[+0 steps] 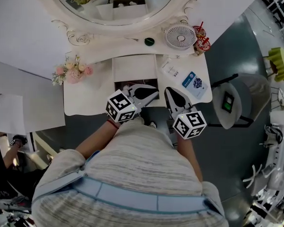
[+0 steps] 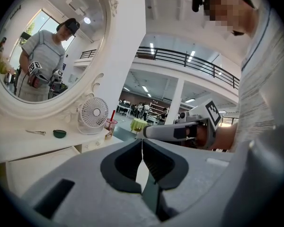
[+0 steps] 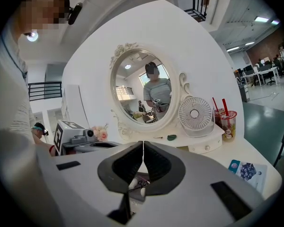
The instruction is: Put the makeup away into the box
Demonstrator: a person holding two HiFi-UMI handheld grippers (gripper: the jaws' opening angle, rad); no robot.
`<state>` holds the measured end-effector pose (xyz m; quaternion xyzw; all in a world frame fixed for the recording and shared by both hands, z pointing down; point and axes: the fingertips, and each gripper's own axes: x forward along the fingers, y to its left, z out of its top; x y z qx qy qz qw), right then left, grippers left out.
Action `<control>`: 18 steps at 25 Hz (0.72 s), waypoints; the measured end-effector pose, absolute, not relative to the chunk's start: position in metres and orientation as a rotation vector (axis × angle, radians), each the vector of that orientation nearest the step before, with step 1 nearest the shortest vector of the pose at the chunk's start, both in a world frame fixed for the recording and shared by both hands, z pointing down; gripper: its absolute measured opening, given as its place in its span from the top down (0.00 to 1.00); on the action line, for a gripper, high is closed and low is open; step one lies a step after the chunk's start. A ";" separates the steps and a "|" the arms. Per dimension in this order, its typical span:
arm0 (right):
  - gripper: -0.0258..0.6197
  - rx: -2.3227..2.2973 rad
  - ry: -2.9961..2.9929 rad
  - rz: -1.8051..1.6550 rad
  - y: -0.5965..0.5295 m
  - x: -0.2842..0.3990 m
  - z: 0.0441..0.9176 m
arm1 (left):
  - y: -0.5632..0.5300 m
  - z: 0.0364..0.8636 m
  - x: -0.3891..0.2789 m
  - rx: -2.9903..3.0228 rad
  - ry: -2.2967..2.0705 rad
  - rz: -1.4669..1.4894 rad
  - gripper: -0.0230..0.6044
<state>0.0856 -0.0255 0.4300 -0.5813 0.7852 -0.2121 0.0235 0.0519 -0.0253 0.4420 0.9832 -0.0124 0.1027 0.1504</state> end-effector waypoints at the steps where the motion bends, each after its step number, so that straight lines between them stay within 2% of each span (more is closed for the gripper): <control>1: 0.94 -1.803 2.431 -0.653 -0.027 0.087 0.430 | -0.027 0.442 0.053 2.829 -0.033 0.295 0.94; 18: 0.94 -1.848 2.413 -0.638 -0.030 0.094 0.431 | -0.090 0.452 0.060 3.037 -0.041 0.507 0.94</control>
